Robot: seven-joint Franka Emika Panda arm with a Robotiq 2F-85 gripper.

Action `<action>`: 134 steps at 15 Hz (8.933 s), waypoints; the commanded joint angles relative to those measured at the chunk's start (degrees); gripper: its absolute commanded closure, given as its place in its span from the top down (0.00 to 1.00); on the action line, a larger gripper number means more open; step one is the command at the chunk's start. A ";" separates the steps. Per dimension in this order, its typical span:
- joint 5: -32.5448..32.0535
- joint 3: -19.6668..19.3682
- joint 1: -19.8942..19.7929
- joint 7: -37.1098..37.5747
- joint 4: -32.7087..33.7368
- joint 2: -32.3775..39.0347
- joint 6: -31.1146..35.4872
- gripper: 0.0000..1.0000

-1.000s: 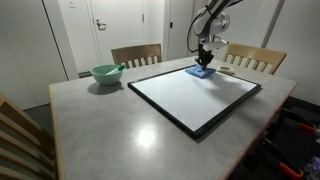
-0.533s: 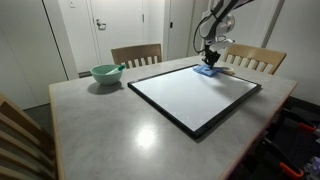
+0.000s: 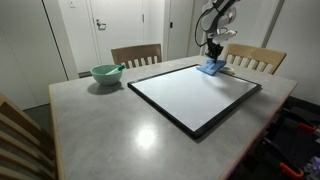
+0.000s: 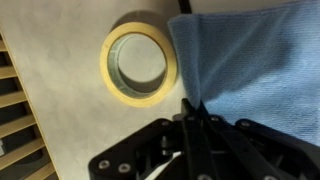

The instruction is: Use the blue cloth to wipe the board

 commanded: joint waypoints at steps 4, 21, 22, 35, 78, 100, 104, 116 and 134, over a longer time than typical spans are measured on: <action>-6.80 0.38 1.71 -3.00 -2.06 -9.12 -9.68 0.01; -17.68 6.79 4.75 1.16 -19.95 -8.67 -0.48 0.01; -15.78 7.10 4.31 1.12 -21.38 -8.93 1.72 0.01; 2.72 13.14 2.95 -2.48 -29.26 -13.39 17.23 0.01; 20.43 28.96 13.36 -6.76 1.81 3.76 -5.26 0.01; 12.17 23.27 26.67 11.77 -4.20 -7.67 -10.14 0.01; 10.93 23.56 27.95 12.95 -8.37 -13.02 -9.06 0.01; 12.65 26.87 34.89 27.30 -24.97 -22.24 7.08 0.01; -8.90 13.38 32.21 40.89 -53.46 -28.82 32.60 0.01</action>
